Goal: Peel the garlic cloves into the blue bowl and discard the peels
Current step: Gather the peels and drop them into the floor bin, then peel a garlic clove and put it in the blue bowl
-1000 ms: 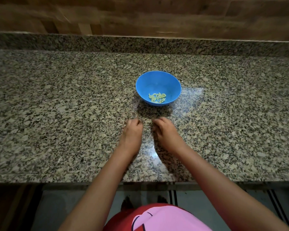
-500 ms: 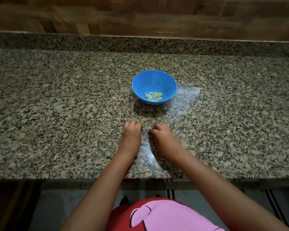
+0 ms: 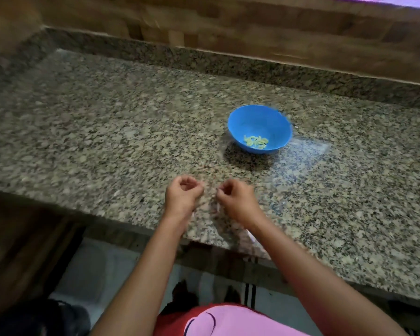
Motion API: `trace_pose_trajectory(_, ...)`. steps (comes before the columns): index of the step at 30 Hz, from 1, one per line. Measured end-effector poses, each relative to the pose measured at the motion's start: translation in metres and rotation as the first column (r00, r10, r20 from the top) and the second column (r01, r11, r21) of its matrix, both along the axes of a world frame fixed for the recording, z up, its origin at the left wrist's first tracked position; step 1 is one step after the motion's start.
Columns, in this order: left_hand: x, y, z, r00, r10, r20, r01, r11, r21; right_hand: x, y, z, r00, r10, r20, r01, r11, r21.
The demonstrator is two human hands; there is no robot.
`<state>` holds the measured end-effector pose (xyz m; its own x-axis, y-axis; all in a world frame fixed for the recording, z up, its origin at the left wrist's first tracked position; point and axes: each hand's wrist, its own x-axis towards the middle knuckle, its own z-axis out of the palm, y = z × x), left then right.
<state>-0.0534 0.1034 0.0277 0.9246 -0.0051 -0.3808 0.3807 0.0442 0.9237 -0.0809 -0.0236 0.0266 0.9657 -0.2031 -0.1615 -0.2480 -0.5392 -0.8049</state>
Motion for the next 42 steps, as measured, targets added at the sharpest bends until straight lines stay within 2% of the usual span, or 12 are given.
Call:
trace_pose_trajectory(2,-0.011,0.029,0.005,0.982,0.18,-0.058,-0.188,0.958,-0.217,0.0,0.032,0.01,0.999,-0.011,-0.031,0.02,0.951,0.309)
trace_pose_trajectory(4,-0.025,0.068,0.007,0.945,0.317,-0.076,-0.323,0.88,-0.349,-0.001,0.076,0.018,0.995,0.055,-0.08,-0.014,0.894,0.447)
trace_pose_trajectory(8,-0.065,0.165,0.0,0.853,0.513,-0.094,-0.507,0.773,-0.382,-0.013,0.176,0.015,0.953,0.276,-0.128,-0.153,0.797,0.584)
trace_pose_trajectory(11,-0.101,0.251,-0.012,0.76,0.638,-0.124,-0.633,0.684,-0.363,-0.029,0.264,0.002,0.875,0.451,-0.176,-0.225,0.7,0.678)
trace_pose_trajectory(16,-0.158,0.38,-0.036,0.603,0.777,-0.182,-0.786,0.542,-0.297,-0.057,0.403,-0.032,0.804,0.519,-0.29,-0.204,0.699,0.685)
trace_pose_trajectory(19,-0.186,0.436,-0.053,0.512,0.823,-0.244,-0.852,0.451,-0.266,-0.073,0.465,-0.046,0.735,0.596,-0.323,-0.263,0.691,0.673)
trace_pose_trajectory(27,-0.221,0.526,-0.098,0.317,0.863,-0.394,-0.947,0.262,-0.187,-0.086,0.574,-0.079,0.591,0.683,-0.43,-0.407,0.713,0.572)
trace_pose_trajectory(34,-0.206,0.561,-0.156,0.151,0.787,-0.599,-0.986,0.073,-0.153,-0.082,0.638,-0.155,0.634,0.553,-0.54,-0.444,0.832,0.331)
trace_pose_trajectory(36,-0.201,0.571,-0.18,0.13,0.735,-0.665,-0.987,0.032,-0.158,-0.088,0.652,-0.179,0.653,0.575,-0.492,-0.518,0.814,0.264)
trace_pose_trajectory(38,-0.193,0.58,-0.201,0.125,0.661,-0.74,-0.984,-0.013,-0.178,-0.101,0.661,-0.195,0.627,0.63,-0.458,-0.577,0.771,0.269)
trace_pose_trajectory(40,-0.183,0.588,-0.204,0.235,0.581,-0.779,-0.957,-0.001,-0.289,-0.112,0.669,-0.209,0.502,0.693,-0.518,-0.62,0.706,0.343)
trace_pose_trajectory(42,-0.178,0.596,-0.209,0.292,0.551,-0.782,-0.943,0.031,-0.33,-0.109,0.676,-0.223,0.413,0.709,-0.571,-0.615,0.68,0.398)
